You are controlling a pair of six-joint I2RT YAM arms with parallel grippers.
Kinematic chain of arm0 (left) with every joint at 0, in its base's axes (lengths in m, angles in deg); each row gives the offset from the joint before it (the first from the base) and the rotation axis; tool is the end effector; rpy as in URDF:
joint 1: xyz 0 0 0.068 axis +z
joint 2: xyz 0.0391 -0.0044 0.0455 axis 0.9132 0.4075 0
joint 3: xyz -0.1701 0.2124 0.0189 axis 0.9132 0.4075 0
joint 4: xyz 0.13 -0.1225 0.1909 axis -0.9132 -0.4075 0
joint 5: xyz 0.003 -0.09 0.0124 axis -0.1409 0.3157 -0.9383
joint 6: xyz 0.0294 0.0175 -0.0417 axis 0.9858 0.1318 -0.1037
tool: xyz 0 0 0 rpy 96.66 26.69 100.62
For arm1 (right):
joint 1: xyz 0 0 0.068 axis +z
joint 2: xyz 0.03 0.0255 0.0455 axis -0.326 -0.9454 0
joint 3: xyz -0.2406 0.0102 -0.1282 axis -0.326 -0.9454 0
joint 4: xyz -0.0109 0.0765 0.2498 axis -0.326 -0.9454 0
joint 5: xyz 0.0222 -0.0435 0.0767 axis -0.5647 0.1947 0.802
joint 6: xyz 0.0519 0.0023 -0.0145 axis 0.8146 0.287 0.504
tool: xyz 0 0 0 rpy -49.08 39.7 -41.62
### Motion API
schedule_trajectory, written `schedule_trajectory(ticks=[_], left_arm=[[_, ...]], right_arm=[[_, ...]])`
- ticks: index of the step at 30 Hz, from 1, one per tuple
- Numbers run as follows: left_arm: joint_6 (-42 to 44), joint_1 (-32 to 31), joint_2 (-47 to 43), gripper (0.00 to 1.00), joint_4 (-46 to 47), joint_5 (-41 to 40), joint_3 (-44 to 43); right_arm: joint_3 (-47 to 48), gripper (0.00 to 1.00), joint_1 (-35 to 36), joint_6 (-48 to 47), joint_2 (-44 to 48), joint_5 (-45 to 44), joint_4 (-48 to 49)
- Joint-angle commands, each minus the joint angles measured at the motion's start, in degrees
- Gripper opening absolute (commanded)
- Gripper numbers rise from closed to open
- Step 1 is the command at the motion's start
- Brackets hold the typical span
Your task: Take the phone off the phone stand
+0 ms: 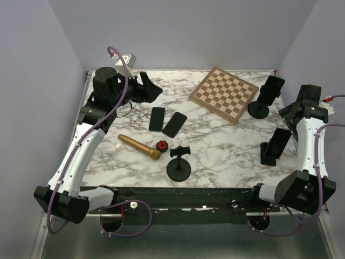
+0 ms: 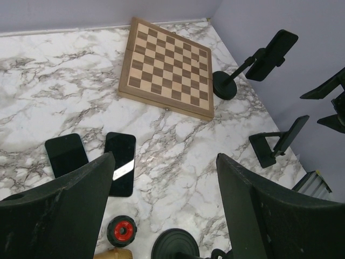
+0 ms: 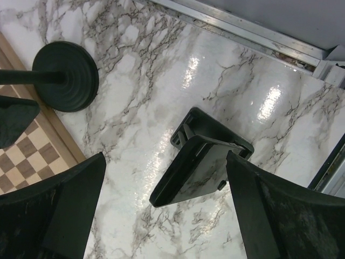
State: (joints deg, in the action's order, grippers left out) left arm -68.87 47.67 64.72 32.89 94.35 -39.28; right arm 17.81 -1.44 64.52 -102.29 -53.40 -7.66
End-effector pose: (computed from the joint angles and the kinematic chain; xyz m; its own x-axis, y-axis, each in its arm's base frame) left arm 0.2426 -0.0941 0.4375 -0.4594 -0.2628 -0.8485 0.4862 0.7251 -0.4878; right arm 0.2298 -0.0994 0.3370 -0.1964 0.7659 -0.6122 0.9075 0.3784 0.1823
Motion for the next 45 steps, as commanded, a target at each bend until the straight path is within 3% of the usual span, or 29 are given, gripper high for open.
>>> schedule_trajectory(ticks=[1, 7, 25, 45], left_arm=[[-1.37, 0.40, 0.23, 0.83, 1.96, 3.13, 0.75], [-1.90, 0.87, 0.42, 0.83, 2.61, 3.98, 1.04], [-4.06, 2.98, 1.44, 0.81, 4.70, 6.86, 2.21], [-5.24, 4.48, 2.35, 0.80, 5.71, 9.41, 2.39]], right_arm=[[-1.07, 1.00, -0.11, -1.22, -2.00, -0.05, -2.15], [-3.33, 1.00, -0.10, -0.52, -2.74, 2.93, -1.12], [-7.10, 0.94, 0.95, 2.92, -3.72, 0.11, -1.74], [-5.98, 0.77, 1.66, 2.74, -4.28, -1.39, -3.07]])
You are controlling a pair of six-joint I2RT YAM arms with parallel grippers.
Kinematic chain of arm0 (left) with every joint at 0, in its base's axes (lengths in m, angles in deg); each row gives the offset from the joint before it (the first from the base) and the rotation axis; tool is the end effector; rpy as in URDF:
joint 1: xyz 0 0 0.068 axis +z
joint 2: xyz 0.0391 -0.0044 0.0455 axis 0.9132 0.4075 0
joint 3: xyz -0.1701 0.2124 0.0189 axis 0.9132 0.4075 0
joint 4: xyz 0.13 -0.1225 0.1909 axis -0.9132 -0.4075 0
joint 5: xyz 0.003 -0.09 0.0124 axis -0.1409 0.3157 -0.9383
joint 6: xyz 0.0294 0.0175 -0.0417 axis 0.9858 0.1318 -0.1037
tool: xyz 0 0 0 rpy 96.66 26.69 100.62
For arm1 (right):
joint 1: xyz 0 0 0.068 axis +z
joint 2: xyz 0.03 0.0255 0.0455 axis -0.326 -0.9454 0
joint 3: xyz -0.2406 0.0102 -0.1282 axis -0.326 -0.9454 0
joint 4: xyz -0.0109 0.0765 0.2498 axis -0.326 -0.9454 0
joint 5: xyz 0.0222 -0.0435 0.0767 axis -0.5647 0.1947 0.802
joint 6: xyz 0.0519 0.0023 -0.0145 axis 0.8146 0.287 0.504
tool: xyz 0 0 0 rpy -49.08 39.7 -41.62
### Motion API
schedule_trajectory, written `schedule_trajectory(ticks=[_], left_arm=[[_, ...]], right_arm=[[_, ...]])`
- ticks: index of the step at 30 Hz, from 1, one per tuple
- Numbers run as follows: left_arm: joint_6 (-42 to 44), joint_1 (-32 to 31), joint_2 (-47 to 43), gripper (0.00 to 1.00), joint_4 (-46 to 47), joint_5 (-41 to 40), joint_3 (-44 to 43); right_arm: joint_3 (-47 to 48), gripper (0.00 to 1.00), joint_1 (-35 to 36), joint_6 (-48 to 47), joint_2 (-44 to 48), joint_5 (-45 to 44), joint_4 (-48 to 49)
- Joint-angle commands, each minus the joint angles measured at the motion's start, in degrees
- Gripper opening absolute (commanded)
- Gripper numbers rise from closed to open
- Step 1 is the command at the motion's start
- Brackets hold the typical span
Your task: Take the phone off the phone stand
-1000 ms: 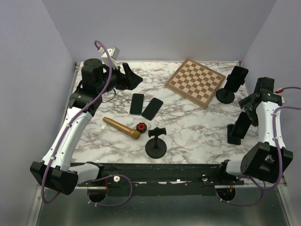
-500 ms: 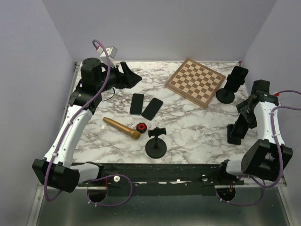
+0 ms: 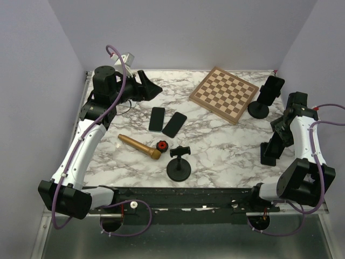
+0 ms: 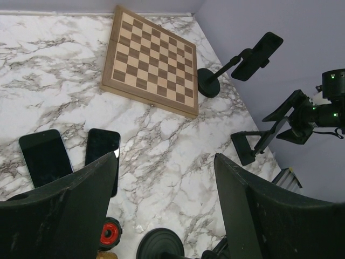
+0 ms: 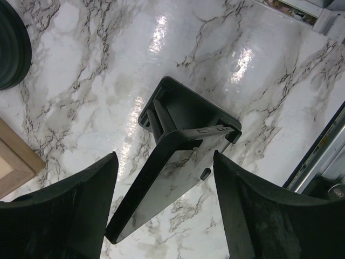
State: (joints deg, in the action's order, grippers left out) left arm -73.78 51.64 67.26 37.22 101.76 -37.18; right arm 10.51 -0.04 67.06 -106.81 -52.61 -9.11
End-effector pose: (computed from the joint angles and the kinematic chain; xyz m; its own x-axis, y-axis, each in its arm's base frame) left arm 0.2634 -0.0851 0.4224 -0.5281 -0.3156 -0.7884 0.4760 0.6588 -0.5826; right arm 0.2372 -0.0950 0.2790 -0.2974 0.8239 -0.4824 0.9315 0.3613 0.0427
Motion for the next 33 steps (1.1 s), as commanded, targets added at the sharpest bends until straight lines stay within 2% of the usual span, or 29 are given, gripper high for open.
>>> schedule_trajectory(ticks=[1, 6, 16, 23, 25, 31, 33], left_arm=[[-0.32, 0.51, -0.24, 0.80, 1.48, 2.07, 0.41], [-0.32, 0.51, -0.06, 0.80, 1.63, 2.10, 0.44], [-0.15, 0.68, -0.09, 0.80, 1.47, 2.16, 0.35], [-0.24, 0.99, -0.05, 0.80, 1.52, 2.49, 0.29], [-0.39, 1.11, -0.10, 0.80, 1.62, 2.68, 0.32], [-0.50, 1.12, -0.01, 0.80, 1.78, 2.99, 0.36], [-0.50, 1.12, -0.01, 0.80, 1.82, 2.96, 0.36]], right_arm=[[1.42, 0.75, 0.26, 0.13, 0.34, -2.07, -1.53], [1.40, 0.58, 0.26, -0.15, -0.41, -0.89, -1.80], [2.68, 0.51, 0.26, -0.48, 0.47, -1.27, -3.24], [5.10, 0.37, 0.24, -1.99, 0.50, -1.00, -5.10], [5.51, 0.31, 0.26, -2.69, 0.59, -1.75, -5.60], [6.72, 0.04, 0.31, -4.22, 0.42, -2.87, -7.30], [7.70, 0.01, 0.26, -4.52, 0.24, -3.33, -8.43]])
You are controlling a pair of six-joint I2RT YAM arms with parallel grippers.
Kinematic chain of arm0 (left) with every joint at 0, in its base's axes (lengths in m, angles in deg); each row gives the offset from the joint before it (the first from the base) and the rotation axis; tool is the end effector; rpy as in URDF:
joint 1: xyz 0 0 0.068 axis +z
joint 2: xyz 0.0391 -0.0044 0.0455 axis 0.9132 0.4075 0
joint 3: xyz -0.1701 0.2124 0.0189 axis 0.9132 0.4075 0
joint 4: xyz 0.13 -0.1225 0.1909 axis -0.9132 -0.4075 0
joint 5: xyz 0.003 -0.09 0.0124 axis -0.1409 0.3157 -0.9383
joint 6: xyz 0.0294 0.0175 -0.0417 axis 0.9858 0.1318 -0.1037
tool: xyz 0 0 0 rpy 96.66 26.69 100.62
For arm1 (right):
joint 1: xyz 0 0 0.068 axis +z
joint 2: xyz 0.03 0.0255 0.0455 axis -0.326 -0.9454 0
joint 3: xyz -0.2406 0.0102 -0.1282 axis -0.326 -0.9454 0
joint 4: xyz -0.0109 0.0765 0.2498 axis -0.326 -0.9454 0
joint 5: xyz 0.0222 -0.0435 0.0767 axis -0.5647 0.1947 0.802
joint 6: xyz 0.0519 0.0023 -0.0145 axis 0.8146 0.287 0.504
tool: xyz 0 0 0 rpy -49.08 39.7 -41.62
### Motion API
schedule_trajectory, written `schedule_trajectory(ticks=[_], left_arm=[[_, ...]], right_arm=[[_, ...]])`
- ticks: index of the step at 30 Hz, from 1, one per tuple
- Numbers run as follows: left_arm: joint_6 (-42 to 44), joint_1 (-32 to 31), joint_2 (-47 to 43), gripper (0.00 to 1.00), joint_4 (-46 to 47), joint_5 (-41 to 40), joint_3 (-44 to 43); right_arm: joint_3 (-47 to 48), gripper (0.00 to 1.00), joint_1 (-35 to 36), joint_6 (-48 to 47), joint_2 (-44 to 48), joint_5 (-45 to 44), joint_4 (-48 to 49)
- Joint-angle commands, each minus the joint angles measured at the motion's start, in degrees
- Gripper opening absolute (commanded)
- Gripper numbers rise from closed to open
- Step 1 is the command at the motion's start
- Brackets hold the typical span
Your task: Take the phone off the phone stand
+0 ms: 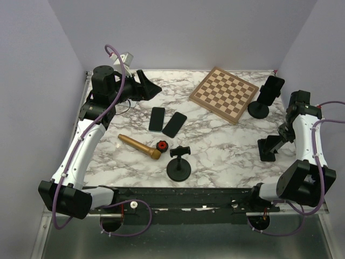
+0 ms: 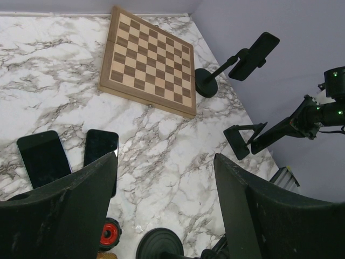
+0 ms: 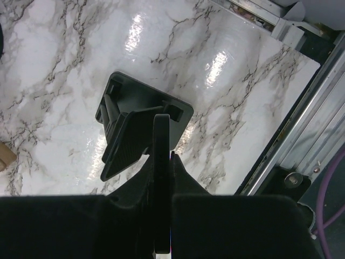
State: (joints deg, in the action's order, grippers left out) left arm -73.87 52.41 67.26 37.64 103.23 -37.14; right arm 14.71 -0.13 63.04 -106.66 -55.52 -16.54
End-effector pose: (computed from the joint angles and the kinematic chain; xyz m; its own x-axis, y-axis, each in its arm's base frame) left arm 0.2641 -0.0823 0.4230 -0.5285 -0.3161 -0.7879 0.4857 0.6485 -0.5861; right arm 0.2293 -0.0945 0.2966 -0.3792 0.7902 -0.4814 0.9142 0.4003 -0.0631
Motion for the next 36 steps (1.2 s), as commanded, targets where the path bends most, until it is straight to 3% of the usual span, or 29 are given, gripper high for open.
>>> schedule_trajectory(ticks=[1, 10, 15, 21, 23, 26, 28, 36], left_arm=[[-0.41, 0.36, 0.07, 0.80, 1.38, 1.60, 0.38], [-0.68, 0.44, 0.36, 0.80, 1.46, 2.04, 0.30], [-0.76, 0.58, 0.02, 0.80, 1.48, 2.11, 0.29], [-1.22, 1.23, -0.27, 0.80, 2.14, 2.27, 0.78], [-1.03, 1.28, -0.01, 0.80, 1.86, 2.04, 0.68], [-0.94, 1.25, 0.51, 0.80, 1.86, 2.02, 0.68], [-0.94, 1.32, 0.85, 0.80, 1.82, 2.09, 0.66], [-0.60, 1.30, 1.14, 0.80, 1.59, 1.86, 0.57]], right_arm=[[3.98, 0.01, 0.35, -0.65, 0.11, -0.51, -1.55], [11.05, 0.01, 0.35, -4.33, 3.22, -1.85, -3.94], [14.81, 0.01, 0.42, -12.71, 8.23, 12.81, 2.62], [16.90, 0.01, 1.60, -14.28, 6.07, 29.30, 5.71], [17.72, 0.01, 6.21, -13.27, 4.85, 29.74, 6.19], [20.11, 0.01, 18.50, -10.53, 2.48, 23.27, 5.74], [19.47, 0.01, 24.18, -8.31, -0.46, 26.46, 6.25], [8.05, 0.01, 37.95, 4.20, -5.80, 30.04, 18.91]])
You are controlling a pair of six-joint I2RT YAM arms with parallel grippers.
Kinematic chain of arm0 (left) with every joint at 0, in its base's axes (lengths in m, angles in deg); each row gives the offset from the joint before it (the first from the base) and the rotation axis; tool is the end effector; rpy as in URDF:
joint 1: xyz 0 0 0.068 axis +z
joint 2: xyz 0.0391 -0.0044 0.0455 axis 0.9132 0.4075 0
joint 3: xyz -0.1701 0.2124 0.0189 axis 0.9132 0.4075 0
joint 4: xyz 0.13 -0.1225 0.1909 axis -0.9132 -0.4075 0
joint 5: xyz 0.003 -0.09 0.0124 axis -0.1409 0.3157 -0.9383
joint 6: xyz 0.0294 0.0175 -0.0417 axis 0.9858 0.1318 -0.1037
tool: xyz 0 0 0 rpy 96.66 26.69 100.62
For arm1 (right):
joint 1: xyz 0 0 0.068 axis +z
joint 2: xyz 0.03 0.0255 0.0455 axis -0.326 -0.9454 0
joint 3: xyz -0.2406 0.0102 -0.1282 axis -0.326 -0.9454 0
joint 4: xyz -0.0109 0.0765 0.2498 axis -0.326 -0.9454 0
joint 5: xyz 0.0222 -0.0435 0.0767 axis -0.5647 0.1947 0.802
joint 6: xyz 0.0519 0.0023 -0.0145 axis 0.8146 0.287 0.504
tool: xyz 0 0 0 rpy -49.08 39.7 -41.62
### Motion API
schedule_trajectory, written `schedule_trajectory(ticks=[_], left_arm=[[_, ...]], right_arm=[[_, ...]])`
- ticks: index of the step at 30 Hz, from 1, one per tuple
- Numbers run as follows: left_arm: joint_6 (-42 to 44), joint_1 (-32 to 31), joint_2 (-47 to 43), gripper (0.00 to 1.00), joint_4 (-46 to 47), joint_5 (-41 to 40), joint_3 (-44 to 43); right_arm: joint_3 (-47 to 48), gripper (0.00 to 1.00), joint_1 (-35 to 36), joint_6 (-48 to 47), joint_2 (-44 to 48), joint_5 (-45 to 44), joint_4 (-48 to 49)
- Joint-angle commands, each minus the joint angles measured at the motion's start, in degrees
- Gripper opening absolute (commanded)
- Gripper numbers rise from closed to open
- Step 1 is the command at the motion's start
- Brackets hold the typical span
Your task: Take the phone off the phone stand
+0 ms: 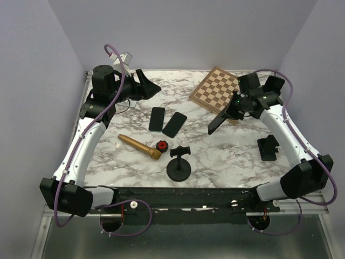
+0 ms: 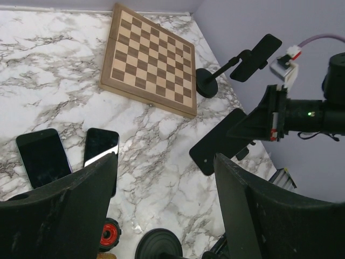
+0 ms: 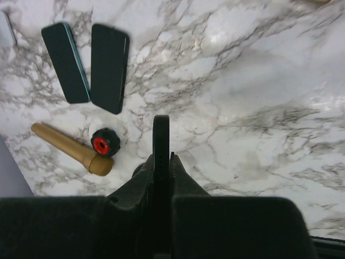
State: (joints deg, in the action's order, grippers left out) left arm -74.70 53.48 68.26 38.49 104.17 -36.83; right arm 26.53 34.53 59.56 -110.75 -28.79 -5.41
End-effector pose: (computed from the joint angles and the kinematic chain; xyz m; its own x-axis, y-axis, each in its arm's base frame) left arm 0.2711 -0.0791 0.4182 -0.5414 -0.3283 -0.7740 0.4711 0.6441 -0.6027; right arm 0.2817 0.0804 0.3475 -0.7888 0.4336 -0.4356 0.2483 0.8732 0.4194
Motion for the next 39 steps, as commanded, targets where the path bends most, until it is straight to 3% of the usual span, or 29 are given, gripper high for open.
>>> schedule_trajectory(ticks=[1, 12, 22, 31, 35, 39], left_arm=[[0.33, 0.25, 0.05, 0.80, 0.70, 0.95, 0.19], [-1.12, 2.26, 0.56, 0.80, 1.65, 2.72, 0.51], [-2.59, 3.42, 0.58, 0.80, 2.97, 4.34, 1.07], [-2.48, 3.42, 0.83, 0.80, 3.02, 4.09, 1.14], [-2.26, 3.42, 1.23, 0.80, 2.83, 3.89, 1.06], [-2.22, 3.42, 1.40, 0.80, 2.66, 3.98, 0.97]], right_arm=[[-4.48, 0.01, 4.16, 8.47, -2.89, 4.12, 8.82], [-3.02, 0.01, 8.84, 8.20, -17.51, 4.78, 8.96], [9.21, 0.01, 12.06, 3.46, -27.23, -14.75, -10.17], [16.74, 0.00, 17.03, 6.12, -32.73, -23.82, -16.00], [18.25, 0.01, 18.95, 6.64, -33.86, -23.29, -14.42], [15.01, 0.01, 21.58, 2.38, -28.97, -25.92, -4.66]])
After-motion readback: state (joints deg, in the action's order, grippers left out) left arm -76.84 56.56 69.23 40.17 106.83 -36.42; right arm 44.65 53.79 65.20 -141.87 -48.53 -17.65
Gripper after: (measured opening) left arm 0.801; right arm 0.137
